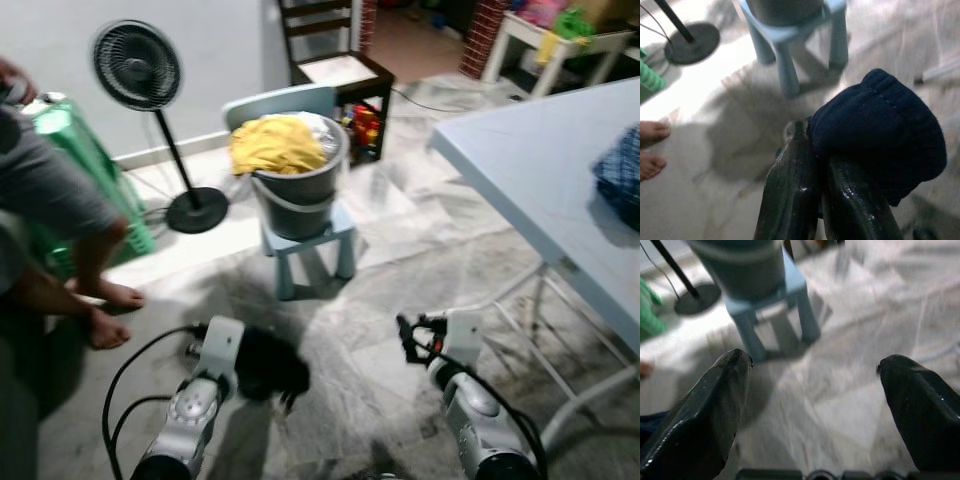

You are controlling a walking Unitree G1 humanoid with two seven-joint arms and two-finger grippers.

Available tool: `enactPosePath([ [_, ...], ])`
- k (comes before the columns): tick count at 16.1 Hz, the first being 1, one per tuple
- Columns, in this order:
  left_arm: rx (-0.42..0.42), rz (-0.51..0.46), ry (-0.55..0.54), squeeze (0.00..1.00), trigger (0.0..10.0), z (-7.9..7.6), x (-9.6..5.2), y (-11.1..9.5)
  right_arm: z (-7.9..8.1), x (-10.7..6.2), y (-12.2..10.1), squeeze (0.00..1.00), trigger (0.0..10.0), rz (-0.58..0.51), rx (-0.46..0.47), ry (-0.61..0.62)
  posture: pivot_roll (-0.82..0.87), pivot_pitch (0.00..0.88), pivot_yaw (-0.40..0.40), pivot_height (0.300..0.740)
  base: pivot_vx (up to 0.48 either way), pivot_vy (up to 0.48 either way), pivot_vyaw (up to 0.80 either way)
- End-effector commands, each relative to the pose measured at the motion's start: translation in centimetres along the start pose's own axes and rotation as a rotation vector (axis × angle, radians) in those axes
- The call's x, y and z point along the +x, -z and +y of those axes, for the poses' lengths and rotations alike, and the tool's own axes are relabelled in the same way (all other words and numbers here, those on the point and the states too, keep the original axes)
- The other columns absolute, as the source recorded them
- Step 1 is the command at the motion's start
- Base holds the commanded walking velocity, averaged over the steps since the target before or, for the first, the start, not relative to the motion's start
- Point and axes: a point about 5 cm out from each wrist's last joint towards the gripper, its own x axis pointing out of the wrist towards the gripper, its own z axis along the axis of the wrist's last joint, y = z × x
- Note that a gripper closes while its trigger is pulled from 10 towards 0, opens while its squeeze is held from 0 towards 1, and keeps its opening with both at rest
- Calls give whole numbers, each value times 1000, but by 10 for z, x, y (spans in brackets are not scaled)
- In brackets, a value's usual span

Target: Hang hanger

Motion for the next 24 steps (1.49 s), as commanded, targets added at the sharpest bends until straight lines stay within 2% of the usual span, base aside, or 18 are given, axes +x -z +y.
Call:
enactPosePath([
  [1, 18, 97, -4, 0, 10000, -2, -4, 18, 2, -2, 15, 0, 10000, 89, -11, -21, 54, 113, 0, 740, 0, 0, -800],
  [2, 2, 149, -1, 0, 10000, -5, -6, 27, 3, -4, 24, 0, 10000, 150, -30, -31, 63, 110, -8, 740, 0, 0, -800],
  [4, -125, 270, 15, 0, 10000, -16, -11, 45, 3, -12, 45, 0, 10000, 280, -88, -58, 73, 105, -22, 740, 0, 0, -800],
  [5, -137, 323, 35, 0, 10000, -22, -15, 54, 2, -19, 59, 0, 10000, 356, -131, -68, 71, 97, -30, 740, 0, 0, -800],
  [6, -112, 369, 57, 0, 10000, -27, -19, 62, -1, -25, 67, 0, 10000, 406, -143, -64, 78, 95, -39, 740, 0, 0, -800],
  [9, -53, 440, 90, 0, 10000, -30, -27, 76, -6, -32, 78, 0, 10000, 464, -91, -27, 83, 76, -60, 740, 0, 0, -800],
  [10, -69, 447, 78, 0, 10000, -34, -28, 77, -8, -36, 82, 0, 10000, 479, -77, -18, 78, 75, -72, 740, 0, 0, -800],
  [12, -157, 464, 51, 0, 10000, -43, -27, 76, -8, -38, 85, 0, 10000, 486, -70, -26, 58, 80, -71, 740, 0, 0, -800],
  [16, -99, 467, 110, 0, 10000, -63, -20, 66, -19, -46, 93, 0, 10000, 504, -13, 64, 22, 119, -41, 740, 0, 0, -800],
  [18, -69, 467, 137, 0, 10000, -69, -18, 62, -24, -50, 95, 0, 10000, 490, 26, 92, 17, 111, -41, 740, 0, 0, -400],
  [19, -73, 464, 132, 0, 10000, -72, -15, 59, -27, -55, 100, 0, 10000, 516, 9, 91, 23, 102, -46, 740, 0, 0, -800],
  [21, -96, 470, 104, 0, 10000, -74, -14, 56, -22, -64, 112, 0, 10000, 568, -11, 65, 39, 103, -44, 740, 0, 0, -800],
  [23, -135, 456, 144, 0, 10000, -87, -11, 49, -18, -69, 119, 0, 10000, 597, -36, 46, 13, 122, -19, 740, 0, 0, -800],
  [24, -102, 458, 176, 0, 10000, -92, -11, 47, -17, -70, 120, 0, 10000, 599, -33, 55, -1, 133, -8, 740, 0, 0, -800],
])
